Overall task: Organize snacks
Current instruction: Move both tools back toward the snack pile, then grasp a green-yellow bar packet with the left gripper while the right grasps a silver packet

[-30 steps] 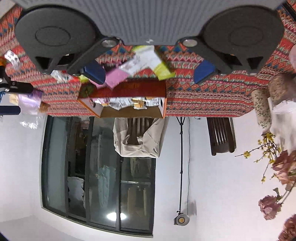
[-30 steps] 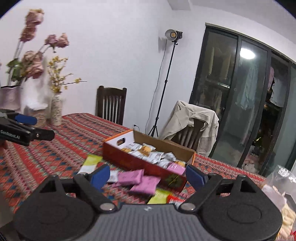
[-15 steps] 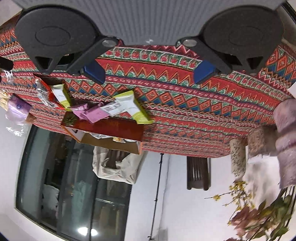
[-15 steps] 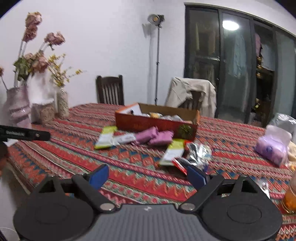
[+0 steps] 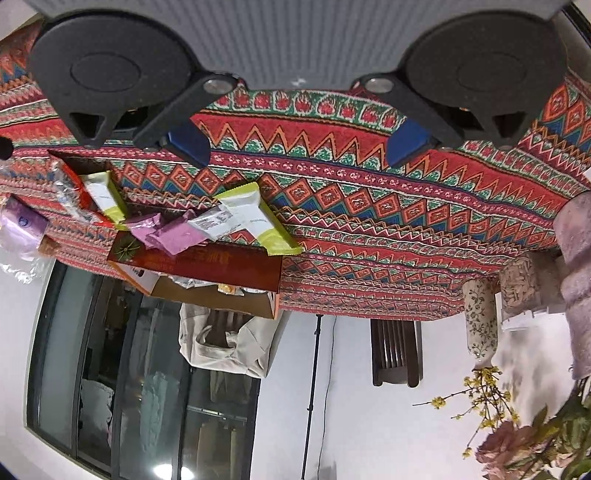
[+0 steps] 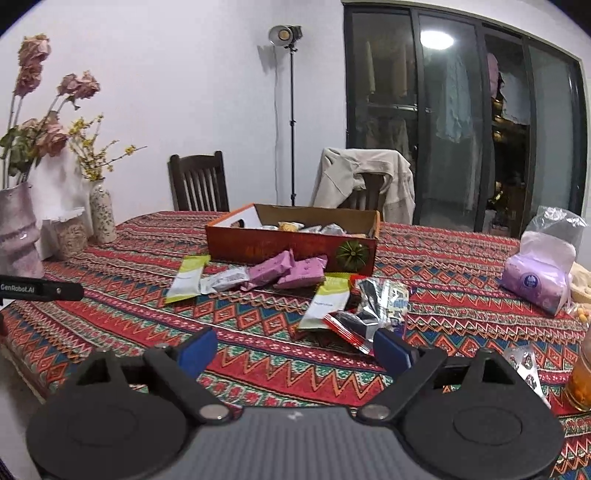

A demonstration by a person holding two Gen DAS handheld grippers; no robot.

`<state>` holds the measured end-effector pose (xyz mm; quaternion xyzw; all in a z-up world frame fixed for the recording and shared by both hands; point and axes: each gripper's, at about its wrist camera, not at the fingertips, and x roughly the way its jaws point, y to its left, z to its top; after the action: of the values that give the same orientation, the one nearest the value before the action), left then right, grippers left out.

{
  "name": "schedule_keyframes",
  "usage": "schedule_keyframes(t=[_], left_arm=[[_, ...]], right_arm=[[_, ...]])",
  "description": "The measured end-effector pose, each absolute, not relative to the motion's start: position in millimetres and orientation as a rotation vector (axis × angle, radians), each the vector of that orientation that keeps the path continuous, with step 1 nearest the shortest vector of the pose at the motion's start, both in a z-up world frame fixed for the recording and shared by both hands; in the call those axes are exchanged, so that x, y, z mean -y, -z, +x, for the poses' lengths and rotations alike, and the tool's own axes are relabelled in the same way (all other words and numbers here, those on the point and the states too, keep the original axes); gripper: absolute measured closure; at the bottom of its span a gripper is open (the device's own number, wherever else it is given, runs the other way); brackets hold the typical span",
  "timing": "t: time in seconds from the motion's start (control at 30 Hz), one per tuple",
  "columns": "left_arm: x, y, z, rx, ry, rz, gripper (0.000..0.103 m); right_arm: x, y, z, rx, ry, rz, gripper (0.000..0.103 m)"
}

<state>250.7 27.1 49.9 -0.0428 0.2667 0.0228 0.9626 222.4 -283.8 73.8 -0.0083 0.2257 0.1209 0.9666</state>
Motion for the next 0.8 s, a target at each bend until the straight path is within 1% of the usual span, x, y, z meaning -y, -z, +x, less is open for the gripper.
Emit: schedule_keyframes(t=[0.2, 0.43, 0.5, 0.53, 0.57, 0.6, 0.7, 0.77, 0.8], left_arm=[[-23, -38, 292, -0.583, -0.044, -0.074, 0.000], [-6, -32, 353, -0.573, 0.016, -0.044, 0.000], [0, -28, 373, -0.568, 0.015, -0.019, 0.004], [2, -26, 382, -0.561, 0.014, -0.007, 0.010], [4, -25, 391, -0.563, 0.008, 0.005, 0.013], [5, -23, 399, -0.564, 0.002, 0.009, 0.014], [3, -18, 424, -0.570, -0.005, -0.014, 0.014], [-1, -12, 440, -0.603, -0.021, -0.040, 0.022], [-3, -9, 446, -0.617, -0.022, -0.057, 0.023]], right_arm=[[291, -60, 255, -0.493, -0.206, 0.020, 0.012], [303, -46, 304, -0.532, -0.167, 0.052, 0.014], [309, -43, 321, -0.534, -0.159, 0.080, 0.014], [312, -42, 329, -0.536, -0.156, 0.095, 0.015], [314, -40, 339, -0.539, -0.152, 0.108, 0.017], [316, -38, 346, -0.540, -0.150, 0.115, 0.019], [321, -34, 369, -0.549, -0.131, 0.118, 0.019], [323, -30, 382, -0.557, -0.114, 0.110, 0.019], [323, -28, 388, -0.562, -0.105, 0.105, 0.019]])
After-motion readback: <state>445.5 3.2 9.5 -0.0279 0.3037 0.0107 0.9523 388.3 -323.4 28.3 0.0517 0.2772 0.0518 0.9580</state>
